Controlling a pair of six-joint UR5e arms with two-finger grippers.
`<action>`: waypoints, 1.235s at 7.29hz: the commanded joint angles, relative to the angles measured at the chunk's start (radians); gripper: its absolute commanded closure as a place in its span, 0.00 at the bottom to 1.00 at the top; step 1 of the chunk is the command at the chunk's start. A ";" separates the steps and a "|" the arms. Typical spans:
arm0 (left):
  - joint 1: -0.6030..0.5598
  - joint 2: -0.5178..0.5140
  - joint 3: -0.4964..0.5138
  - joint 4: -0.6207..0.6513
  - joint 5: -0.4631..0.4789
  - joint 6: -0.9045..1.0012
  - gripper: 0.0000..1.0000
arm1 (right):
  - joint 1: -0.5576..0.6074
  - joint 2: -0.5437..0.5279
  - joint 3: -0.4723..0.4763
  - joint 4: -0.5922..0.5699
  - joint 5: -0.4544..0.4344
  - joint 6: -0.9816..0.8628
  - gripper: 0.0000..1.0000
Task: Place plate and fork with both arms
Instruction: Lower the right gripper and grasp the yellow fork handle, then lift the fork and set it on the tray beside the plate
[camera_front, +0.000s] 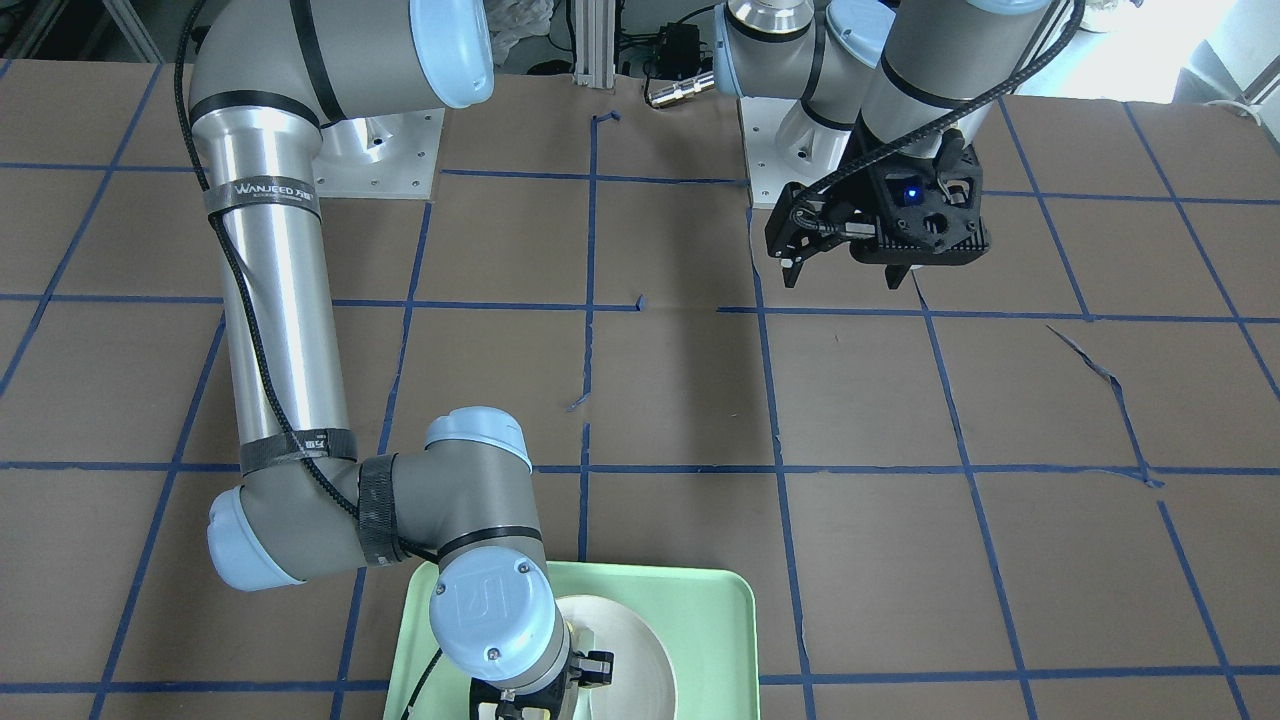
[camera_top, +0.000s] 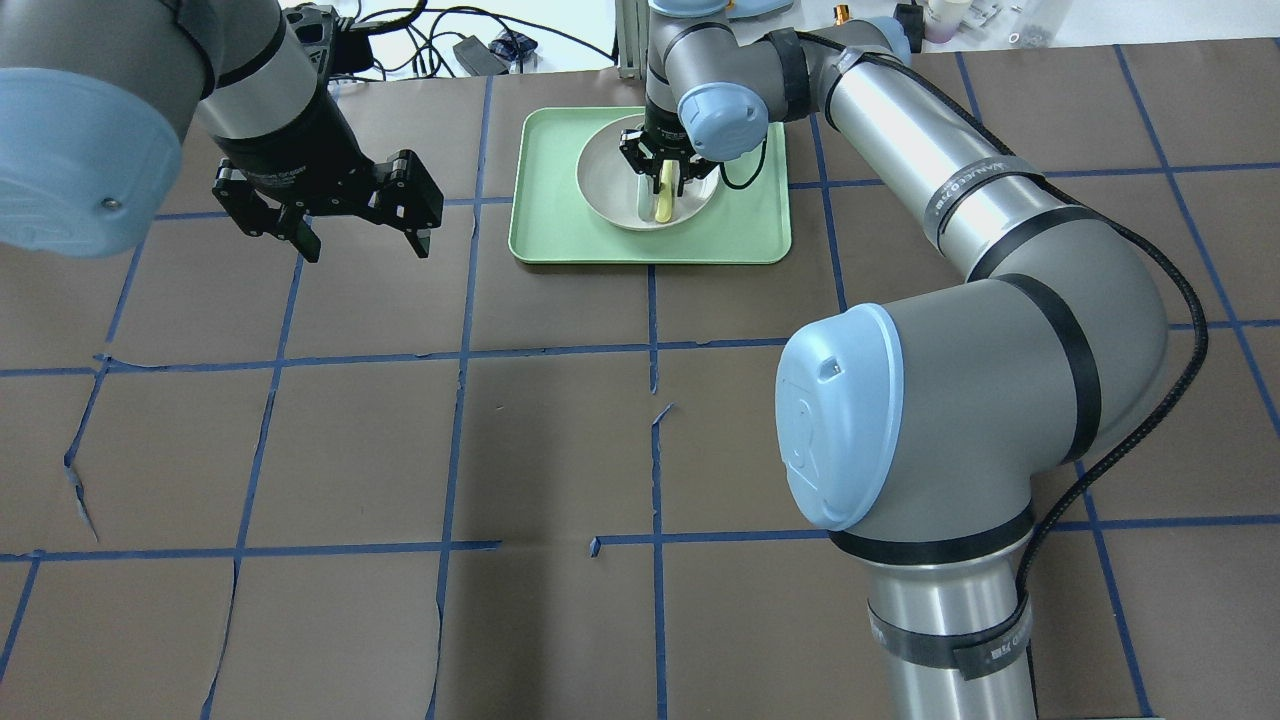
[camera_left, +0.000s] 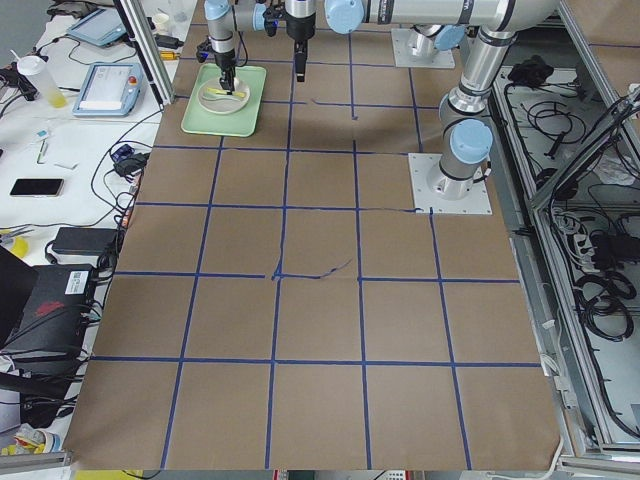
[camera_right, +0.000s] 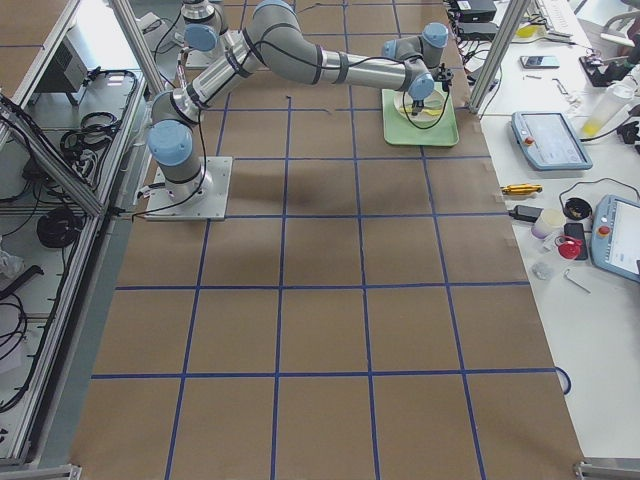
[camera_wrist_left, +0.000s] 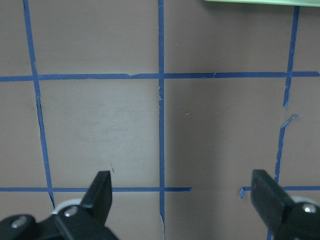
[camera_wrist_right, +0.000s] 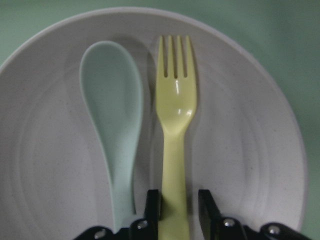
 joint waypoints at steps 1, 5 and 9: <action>0.000 -0.001 0.001 0.002 -0.002 0.000 0.00 | 0.000 -0.002 0.001 0.001 -0.006 0.000 0.84; 0.000 0.001 0.007 0.002 -0.002 0.000 0.00 | -0.001 -0.065 0.017 0.004 -0.010 -0.038 0.86; 0.006 -0.009 0.012 0.003 -0.002 0.000 0.00 | -0.095 -0.201 0.219 -0.002 -0.007 -0.173 0.85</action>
